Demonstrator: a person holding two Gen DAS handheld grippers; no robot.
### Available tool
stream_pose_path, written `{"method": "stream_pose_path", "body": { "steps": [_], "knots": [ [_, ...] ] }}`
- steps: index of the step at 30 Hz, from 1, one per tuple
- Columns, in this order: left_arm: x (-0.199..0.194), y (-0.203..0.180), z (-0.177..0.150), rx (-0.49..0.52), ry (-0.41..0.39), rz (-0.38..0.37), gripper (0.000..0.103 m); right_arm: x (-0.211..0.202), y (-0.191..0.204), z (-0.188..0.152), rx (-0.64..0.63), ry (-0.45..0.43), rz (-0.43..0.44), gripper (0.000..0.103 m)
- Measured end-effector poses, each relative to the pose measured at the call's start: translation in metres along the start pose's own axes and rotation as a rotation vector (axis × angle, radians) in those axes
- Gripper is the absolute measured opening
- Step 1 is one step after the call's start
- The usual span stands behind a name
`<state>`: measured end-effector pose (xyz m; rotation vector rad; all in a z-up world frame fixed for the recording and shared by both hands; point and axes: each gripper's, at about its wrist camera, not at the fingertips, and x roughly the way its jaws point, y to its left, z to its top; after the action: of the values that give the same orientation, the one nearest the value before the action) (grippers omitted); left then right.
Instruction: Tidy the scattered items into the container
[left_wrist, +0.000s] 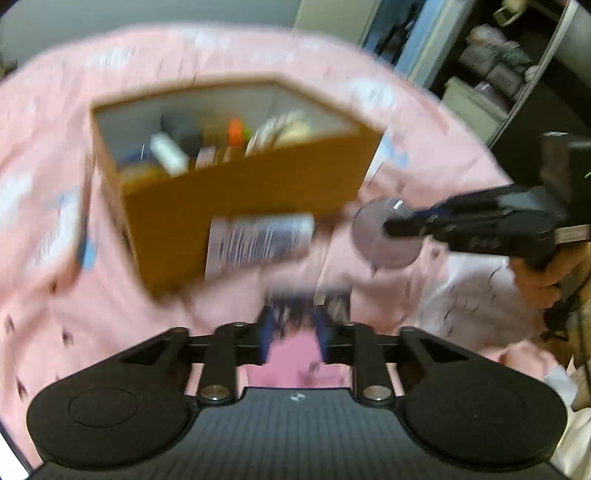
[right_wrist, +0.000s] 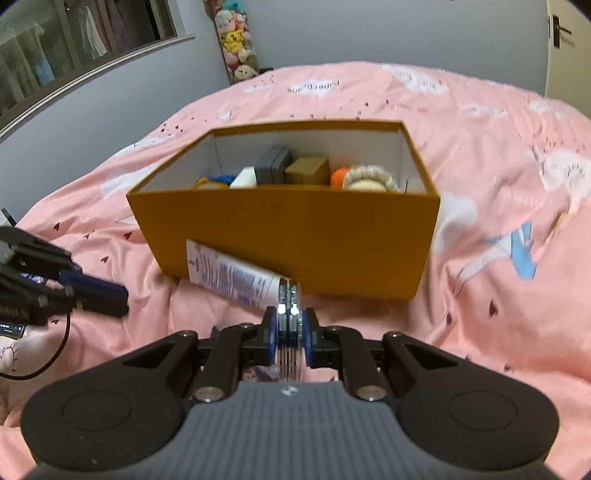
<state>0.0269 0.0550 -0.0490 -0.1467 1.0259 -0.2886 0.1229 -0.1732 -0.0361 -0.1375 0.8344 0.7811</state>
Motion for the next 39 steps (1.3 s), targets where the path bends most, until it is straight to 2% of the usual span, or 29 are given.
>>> {"method": "stream_pose_path", "body": {
  "steps": [2,3,4,6,11,16,21,23,26,29,31,32,34,37,39],
  "knots": [
    [0.009,0.009,-0.004,-0.064,0.048,-0.002,0.042,0.002,0.000,-0.005,0.009,0.013,0.004,0.015],
    [0.014,0.014,-0.006,-0.103,0.073,-0.014,0.057,0.002,0.000,-0.008,0.015,0.020,0.010,0.015],
    [0.018,0.017,-0.007,-0.138,0.097,-0.028,0.061,0.002,0.000,-0.010,0.022,0.028,0.018,0.015],
    [0.026,0.025,-0.012,-0.194,0.146,-0.057,0.062,0.003,-0.002,-0.017,0.038,0.048,0.037,0.015],
    [0.048,0.043,-0.023,-0.328,0.253,-0.044,0.064,0.008,-0.005,-0.031,0.076,0.096,0.042,0.016],
    [0.060,0.054,-0.029,-0.405,0.289,-0.051,0.067,0.016,-0.011,-0.041,0.139,0.140,0.080,0.016],
    [0.068,0.056,-0.031,-0.420,0.312,-0.067,0.073,0.028,-0.014,-0.048,0.164,0.182,0.075,0.018],
    [0.071,0.057,-0.031,-0.425,0.315,-0.082,0.073,0.032,-0.017,-0.050,0.182,0.196,0.065,0.024],
    [0.074,0.057,-0.029,-0.418,0.330,-0.110,0.073,0.037,-0.021,-0.053,0.195,0.211,0.052,0.025],
    [0.079,0.054,-0.028,-0.415,0.350,-0.174,0.074,0.039,-0.020,-0.054,0.181,0.221,0.049,0.025],
    [0.079,0.051,-0.027,-0.399,0.348,-0.163,0.074,0.038,-0.017,-0.054,0.155,0.228,0.051,0.025],
    [0.078,0.052,-0.027,-0.399,0.346,-0.163,0.074,0.038,-0.016,-0.054,0.141,0.235,0.052,0.025],
    [0.076,0.053,-0.028,-0.405,0.339,-0.164,0.066,0.039,-0.017,-0.055,0.125,0.251,0.049,0.027],
    [0.073,0.056,-0.028,-0.413,0.328,-0.164,0.063,0.047,-0.021,-0.059,0.133,0.314,0.058,0.043],
    [0.074,0.056,-0.029,-0.412,0.329,-0.160,0.063,0.055,-0.026,-0.065,0.158,0.376,0.063,0.046]
  ]
}}
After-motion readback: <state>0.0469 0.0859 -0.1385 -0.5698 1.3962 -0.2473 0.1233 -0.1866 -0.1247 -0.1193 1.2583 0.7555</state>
